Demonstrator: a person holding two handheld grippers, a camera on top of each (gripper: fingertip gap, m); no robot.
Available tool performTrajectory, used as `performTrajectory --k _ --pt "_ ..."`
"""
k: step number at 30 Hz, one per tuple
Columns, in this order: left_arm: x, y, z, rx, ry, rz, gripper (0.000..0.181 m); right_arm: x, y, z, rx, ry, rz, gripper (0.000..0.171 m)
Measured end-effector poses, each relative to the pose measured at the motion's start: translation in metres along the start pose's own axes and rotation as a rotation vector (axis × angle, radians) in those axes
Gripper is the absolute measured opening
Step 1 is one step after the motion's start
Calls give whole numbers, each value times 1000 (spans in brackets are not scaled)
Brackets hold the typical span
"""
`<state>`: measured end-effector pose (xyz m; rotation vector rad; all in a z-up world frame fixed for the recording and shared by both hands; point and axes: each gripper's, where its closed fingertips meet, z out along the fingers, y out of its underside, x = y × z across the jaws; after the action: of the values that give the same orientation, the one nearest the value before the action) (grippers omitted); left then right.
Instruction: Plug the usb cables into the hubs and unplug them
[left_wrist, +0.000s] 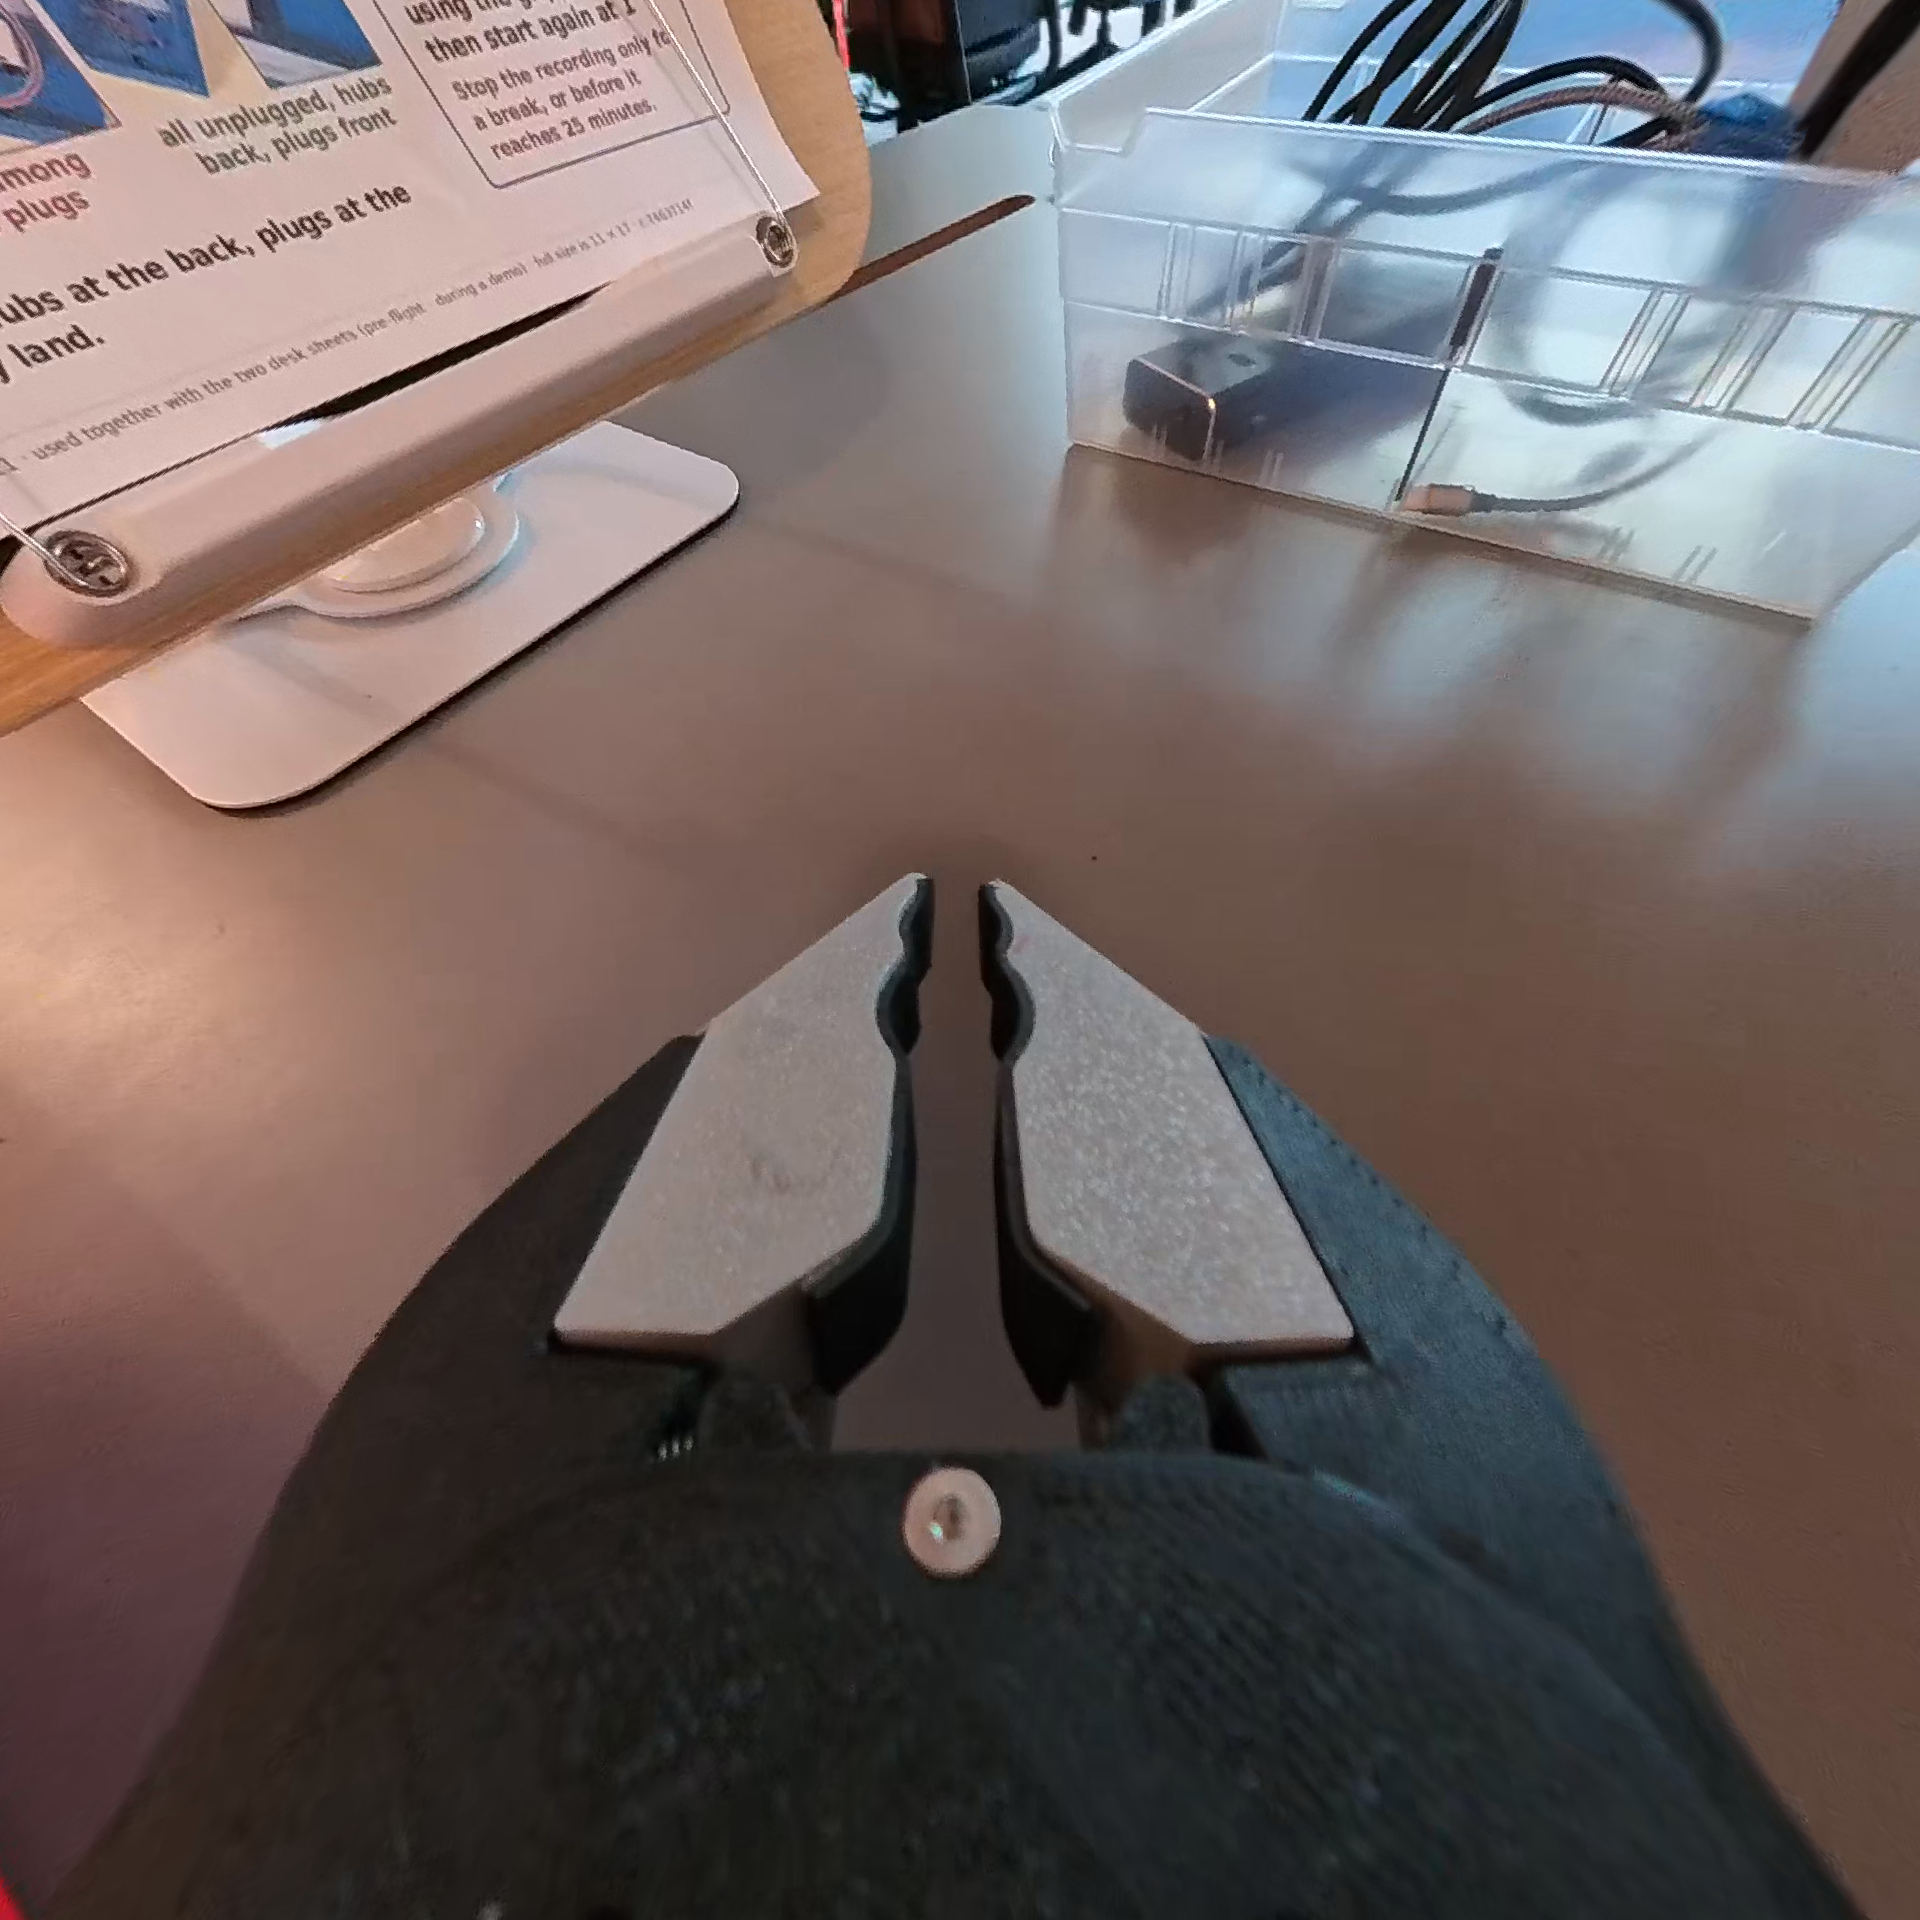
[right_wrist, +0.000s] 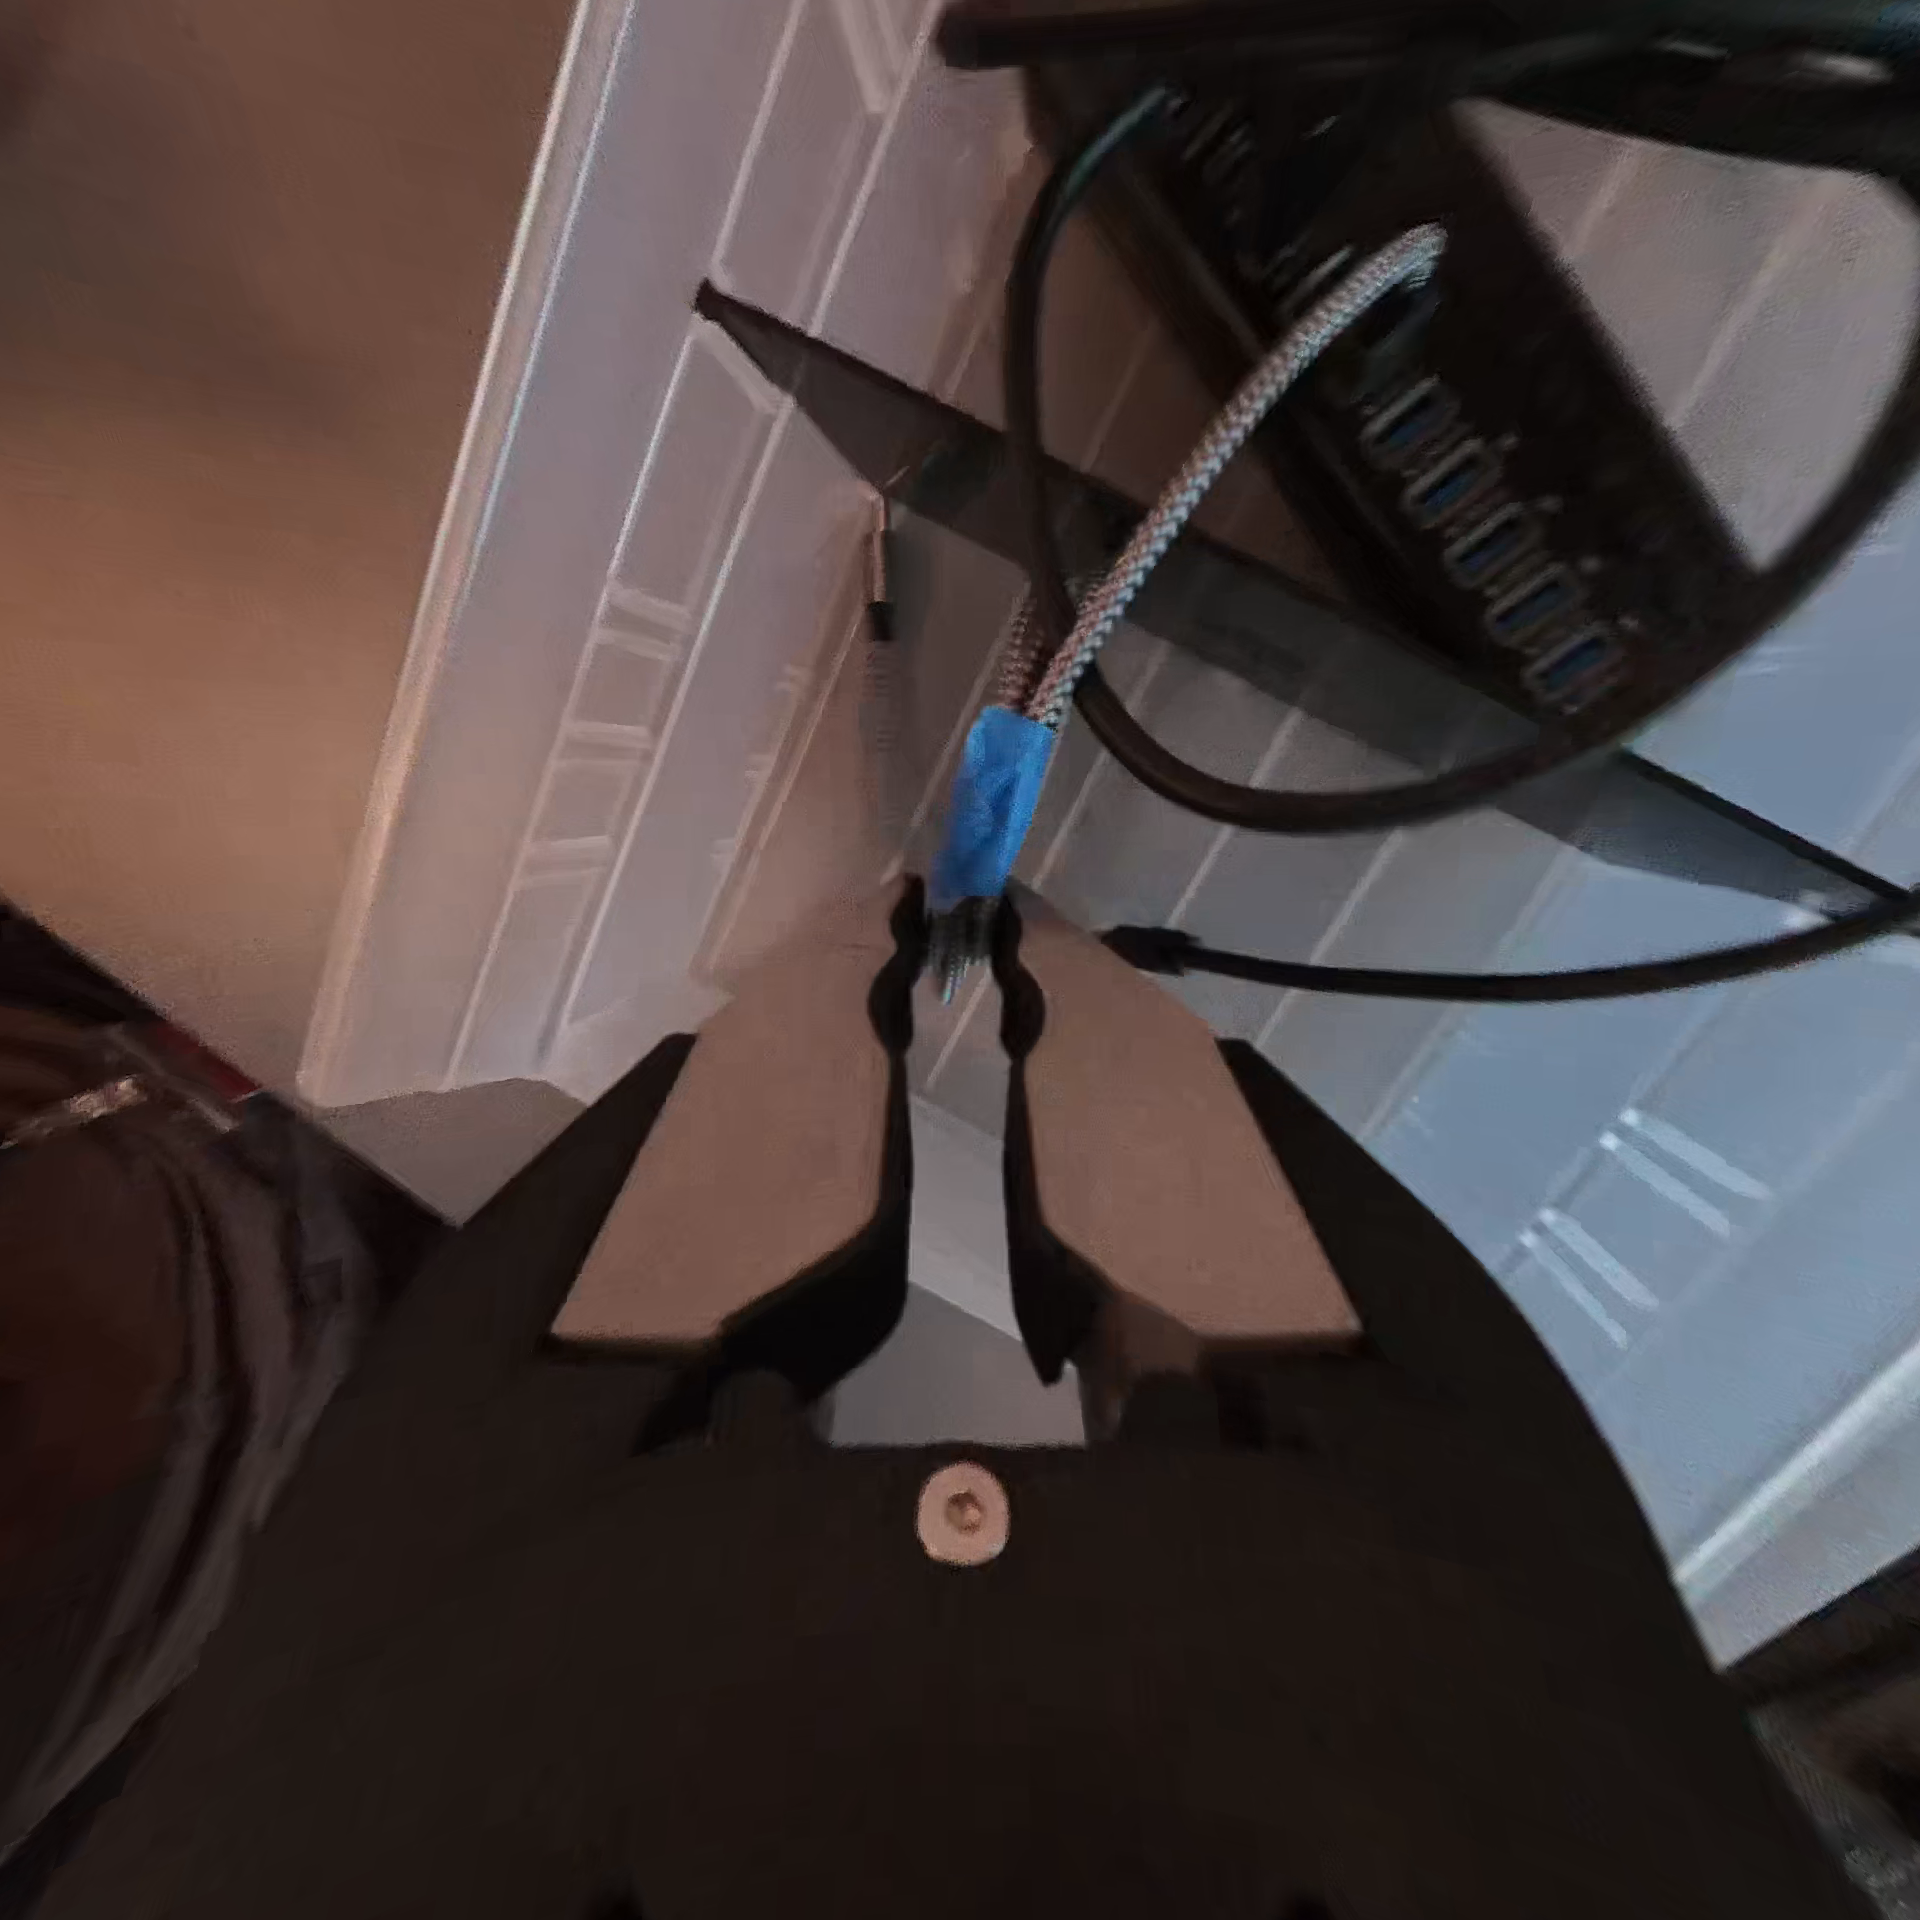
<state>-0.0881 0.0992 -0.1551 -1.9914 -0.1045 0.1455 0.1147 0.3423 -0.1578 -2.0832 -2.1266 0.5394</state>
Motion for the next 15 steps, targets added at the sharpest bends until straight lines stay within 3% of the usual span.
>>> performTrajectory --k 3,9,13,15 --pt "-1 0 -2 8 -2 -12 6 15 -18 -19 -6 117 -54 7" --pt "-2 1 1 -6 15 -35 6 67 -104 -95 147 535 -170 2" --pt "-2 0 0 2 10 -31 6 101 -139 -82 121 673 -205 1" --pt "-3 0 -1 9 9 -36 7 112 -145 -58 79 659 -196 1"
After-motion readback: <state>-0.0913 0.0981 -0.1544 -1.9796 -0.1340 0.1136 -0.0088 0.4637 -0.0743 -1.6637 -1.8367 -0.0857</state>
